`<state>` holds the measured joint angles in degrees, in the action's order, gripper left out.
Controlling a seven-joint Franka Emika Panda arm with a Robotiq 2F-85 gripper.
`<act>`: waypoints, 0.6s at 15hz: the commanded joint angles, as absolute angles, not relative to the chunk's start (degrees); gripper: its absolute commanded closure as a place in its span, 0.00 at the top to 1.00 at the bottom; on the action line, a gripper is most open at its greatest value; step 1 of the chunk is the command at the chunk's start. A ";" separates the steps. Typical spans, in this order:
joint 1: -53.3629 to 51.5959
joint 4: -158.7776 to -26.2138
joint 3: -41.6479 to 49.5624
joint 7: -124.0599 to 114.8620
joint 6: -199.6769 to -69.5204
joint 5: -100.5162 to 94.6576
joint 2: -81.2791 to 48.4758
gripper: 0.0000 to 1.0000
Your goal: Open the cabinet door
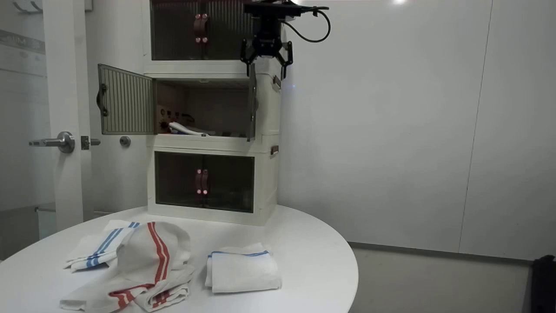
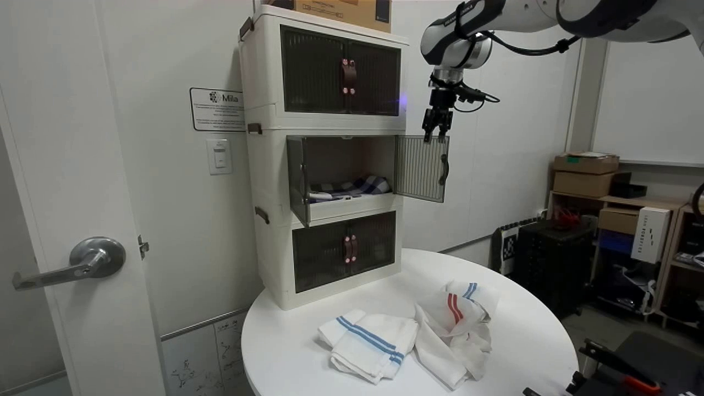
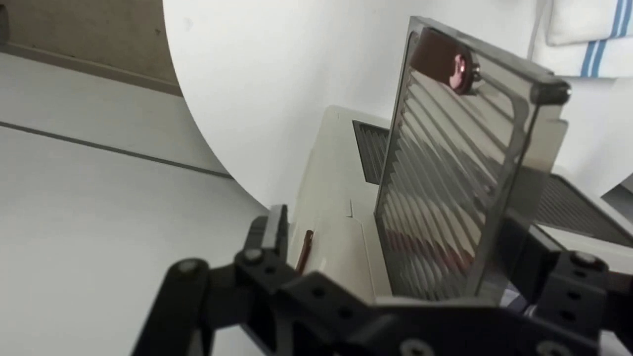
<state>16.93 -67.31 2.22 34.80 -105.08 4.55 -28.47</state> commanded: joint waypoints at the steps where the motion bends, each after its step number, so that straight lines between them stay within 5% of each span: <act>1: 17.79 -60.93 1.22 41.42 -99.82 5.12 -30.57 1.00; 9: 15.11 -55.25 0.77 29.54 -99.41 5.96 -26.74 1.00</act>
